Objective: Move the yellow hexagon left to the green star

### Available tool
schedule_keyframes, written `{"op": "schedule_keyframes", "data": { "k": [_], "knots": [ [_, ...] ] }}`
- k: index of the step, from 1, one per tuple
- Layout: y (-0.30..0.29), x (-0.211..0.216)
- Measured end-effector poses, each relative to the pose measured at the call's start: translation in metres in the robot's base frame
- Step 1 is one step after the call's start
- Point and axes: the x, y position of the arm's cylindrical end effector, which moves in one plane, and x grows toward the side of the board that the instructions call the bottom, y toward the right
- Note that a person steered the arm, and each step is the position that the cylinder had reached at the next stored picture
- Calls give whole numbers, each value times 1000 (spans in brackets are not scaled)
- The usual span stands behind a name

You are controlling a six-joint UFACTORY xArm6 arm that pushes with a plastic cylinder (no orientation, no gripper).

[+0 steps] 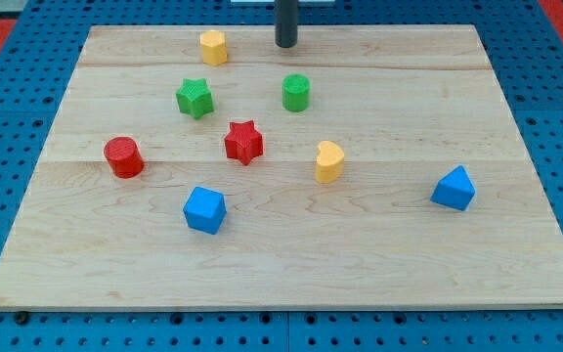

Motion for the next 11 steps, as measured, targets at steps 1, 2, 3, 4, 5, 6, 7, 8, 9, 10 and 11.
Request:
{"op": "schedule_keyframes", "data": {
  "k": [1, 2, 3, 4, 5, 6, 7, 8, 9, 10, 11],
  "knots": [
    [-56, -8],
    [-84, 15],
    [-111, 45],
    [-143, 70],
    [-164, 67],
    [-203, 70],
    [-224, 84],
    [-227, 99],
    [-216, 102],
    [-196, 109],
    [-186, 130]
  ]
}}
